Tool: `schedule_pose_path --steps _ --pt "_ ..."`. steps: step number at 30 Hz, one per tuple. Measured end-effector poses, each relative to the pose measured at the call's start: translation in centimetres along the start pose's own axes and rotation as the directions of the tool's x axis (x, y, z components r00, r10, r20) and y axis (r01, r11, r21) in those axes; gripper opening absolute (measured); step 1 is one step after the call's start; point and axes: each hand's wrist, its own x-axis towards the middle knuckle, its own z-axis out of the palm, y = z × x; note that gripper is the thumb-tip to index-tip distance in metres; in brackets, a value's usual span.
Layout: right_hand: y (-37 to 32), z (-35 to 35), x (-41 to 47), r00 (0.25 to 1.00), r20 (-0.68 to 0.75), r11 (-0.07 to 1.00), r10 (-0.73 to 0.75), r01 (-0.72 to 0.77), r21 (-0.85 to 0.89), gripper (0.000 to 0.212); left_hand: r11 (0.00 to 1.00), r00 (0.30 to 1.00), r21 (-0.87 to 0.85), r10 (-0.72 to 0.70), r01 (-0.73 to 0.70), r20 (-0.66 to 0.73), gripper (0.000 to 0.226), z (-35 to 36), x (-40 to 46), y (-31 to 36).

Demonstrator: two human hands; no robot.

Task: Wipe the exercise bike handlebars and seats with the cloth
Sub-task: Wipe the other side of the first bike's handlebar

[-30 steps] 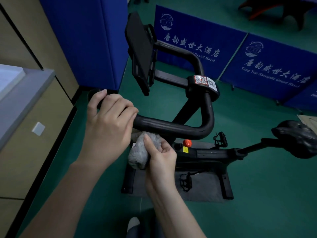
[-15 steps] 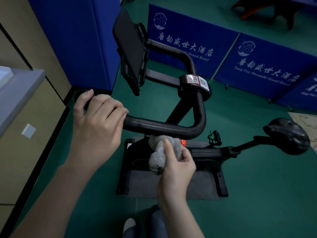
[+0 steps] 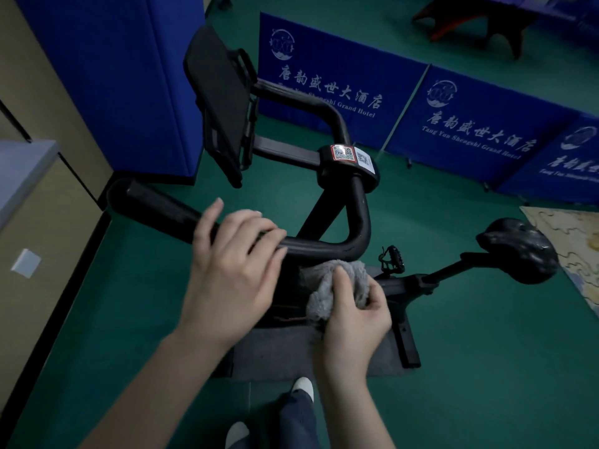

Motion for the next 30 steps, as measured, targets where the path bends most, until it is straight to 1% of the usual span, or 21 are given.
schedule_pose_path --steps 3,7,12,13,15,16,17,19,21,23,26,28,30 --pt "0.1 0.5 -0.1 0.993 -0.026 0.992 -0.117 0.116 -0.058 0.009 0.998 0.998 -0.051 -0.023 0.027 0.062 0.024 1.4 0.1 0.8" --pt "0.5 0.6 -0.5 0.976 -0.026 0.971 -0.218 0.214 -0.109 0.014 0.997 0.997 -0.061 -0.050 0.054 0.066 0.025 2.2 0.0 0.9" --pt "-1.1 -0.2 1.9 0.960 -0.086 0.961 -0.265 0.255 -0.108 0.020 0.997 0.999 -0.057 -0.045 0.047 0.028 0.023 2.4 -0.2 0.8" --pt "-1.3 -0.4 2.7 0.960 -0.081 0.959 -0.269 0.259 -0.116 0.017 0.997 0.998 -0.055 -0.047 0.049 0.028 0.023 2.4 -0.2 0.8" --pt "-1.6 -0.5 3.4 0.953 -0.018 0.939 -0.301 0.293 -0.181 0.012 0.997 0.998 -0.053 -0.050 0.051 0.025 0.023 2.5 -0.2 0.9" --pt "-1.5 -0.5 3.3 0.939 0.028 0.912 -0.344 0.341 -0.229 0.013 0.997 0.998 -0.054 -0.052 0.053 0.018 0.022 2.5 -0.2 0.9" --pt "-1.5 -0.5 3.0 0.911 0.082 0.867 -0.405 0.411 -0.281 0.015 0.997 0.998 -0.055 -0.055 0.056 0.010 0.022 2.6 -0.2 0.9" --pt "-1.7 -0.7 2.7 0.821 0.228 0.734 -0.524 0.570 -0.369 0.013 0.997 0.998 -0.058 -0.058 0.058 -0.004 0.021 2.6 -0.2 0.9" --pt "-2.1 -1.1 3.6 0.743 0.353 0.606 -0.569 0.669 -0.431 0.011 0.997 0.998 -0.060 -0.055 0.054 -0.012 0.021 2.7 -0.2 0.9" --pt "-2.9 -1.4 5.4 0.719 0.394 0.537 -0.572 0.692 -0.483 0.011 0.997 0.999 -0.061 -0.052 0.051 -0.016 0.021 2.8 -0.2 0.9" --pt "-3.9 -1.4 6.9 0.714 0.427 0.499 -0.555 0.697 -0.515 0.011 0.996 0.998 -0.071 -0.058 0.057 -0.020 0.021 2.8 -0.3 0.9" --pt "-4.1 -1.2 6.7 0.664 0.533 0.437 -0.524 0.747 -0.501 0.014 0.995 0.998 -0.074 -0.065 0.063 -0.021 0.020 2.8 -0.3 1.0" --pt "-4.6 -1.2 6.7 0.590 0.648 0.372 -0.481 0.807 -0.459 0.017 0.995 0.998 -0.076 -0.063 0.061 -0.019 0.020 2.8 -0.3 1.0"
